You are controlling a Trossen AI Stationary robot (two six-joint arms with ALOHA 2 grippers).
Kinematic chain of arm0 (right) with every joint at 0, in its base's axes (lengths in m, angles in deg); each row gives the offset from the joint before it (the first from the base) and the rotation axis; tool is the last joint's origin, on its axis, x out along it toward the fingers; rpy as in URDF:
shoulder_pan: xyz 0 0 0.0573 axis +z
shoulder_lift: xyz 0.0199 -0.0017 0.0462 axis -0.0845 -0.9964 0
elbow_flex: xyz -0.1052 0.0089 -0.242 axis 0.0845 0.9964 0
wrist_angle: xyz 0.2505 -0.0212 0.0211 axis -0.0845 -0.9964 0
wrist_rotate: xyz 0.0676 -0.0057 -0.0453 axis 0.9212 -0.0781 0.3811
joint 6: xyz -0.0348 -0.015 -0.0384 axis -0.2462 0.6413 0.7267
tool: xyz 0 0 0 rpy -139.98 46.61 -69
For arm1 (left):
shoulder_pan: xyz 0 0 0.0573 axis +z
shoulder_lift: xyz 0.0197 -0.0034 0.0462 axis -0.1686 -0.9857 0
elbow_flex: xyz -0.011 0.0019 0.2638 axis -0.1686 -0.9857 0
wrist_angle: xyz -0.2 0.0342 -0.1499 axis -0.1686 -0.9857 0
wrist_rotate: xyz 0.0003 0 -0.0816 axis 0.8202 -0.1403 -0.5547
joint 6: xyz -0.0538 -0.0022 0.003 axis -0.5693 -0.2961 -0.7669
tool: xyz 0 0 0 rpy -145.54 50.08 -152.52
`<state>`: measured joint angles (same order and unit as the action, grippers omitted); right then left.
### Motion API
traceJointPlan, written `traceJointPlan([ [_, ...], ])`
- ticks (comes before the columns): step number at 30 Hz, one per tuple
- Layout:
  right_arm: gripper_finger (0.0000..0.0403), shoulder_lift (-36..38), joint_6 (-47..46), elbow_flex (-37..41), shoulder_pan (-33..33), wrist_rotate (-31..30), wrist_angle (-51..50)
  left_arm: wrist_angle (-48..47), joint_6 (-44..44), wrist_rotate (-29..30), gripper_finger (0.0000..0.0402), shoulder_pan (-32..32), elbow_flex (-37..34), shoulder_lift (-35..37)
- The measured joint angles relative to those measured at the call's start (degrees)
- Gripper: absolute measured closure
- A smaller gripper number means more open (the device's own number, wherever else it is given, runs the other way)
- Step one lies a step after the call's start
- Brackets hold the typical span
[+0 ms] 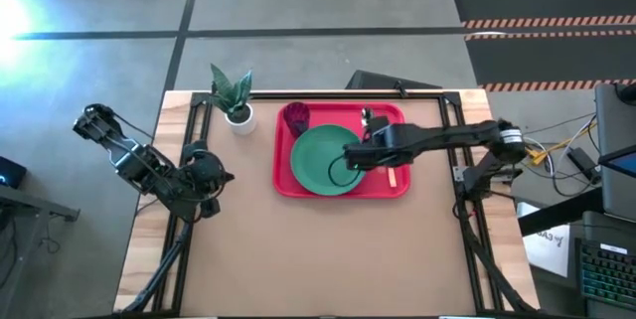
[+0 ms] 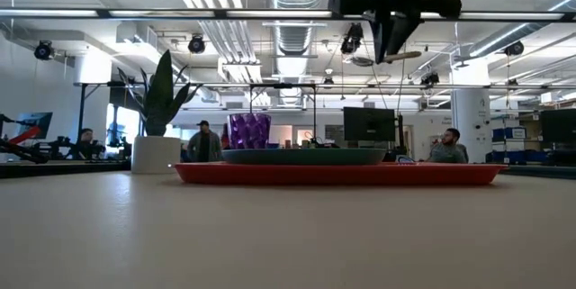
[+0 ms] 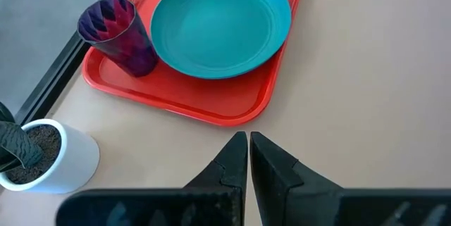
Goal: Pick and place plate/cup/fork/spoon on tray
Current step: Put the light orange spoon on the red tray between the light orange fork and the green plate
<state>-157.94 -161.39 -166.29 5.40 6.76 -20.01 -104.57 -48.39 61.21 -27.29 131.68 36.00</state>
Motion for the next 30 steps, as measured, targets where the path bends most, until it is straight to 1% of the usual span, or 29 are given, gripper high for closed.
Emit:
traceJointPlan([
  [3,0.0372,3.94,2.22,5.81,-1.86,1.59,7.06,0.0,0.12,0.0,0.0402,0.0,0.0,0.0],
  [7,0.0372,8.33,2.07,14.82,-2.69,3.3,15.65,0.02,1.2,0.0,0.0402,0.0,0.0,0.0],
  [12,0.0372,13.23,-0.98,24.62,-3.37,5.6,20.21,0.05,1.22,0.0,0.0402,0.0,0.0,0.0],
  [17,0.0372,15.6,-3.73,33.22,-3.2,8.92,27.51,0.26,1.14,0.0,0.0402,0.0,0.0,0.0],
  [20,0.0372,15.77,-3.98,37.32,-3.3,9.42,34.3,0.44,1.11,0.01,0.0402,0.0,0.0,0.0],
  [24,0.0372,14.22,-4.8,40.63,-3.24,10.84,40.09,0.91,1.09,0.0,0.0402,0.0,0.0,-0.02],
  [30,0.0372,10.85,-5.87,43.03,-3.21,12.99,44.24,1.5,1.08,0.02,0.0402,0.0,0.0,0.1],
])
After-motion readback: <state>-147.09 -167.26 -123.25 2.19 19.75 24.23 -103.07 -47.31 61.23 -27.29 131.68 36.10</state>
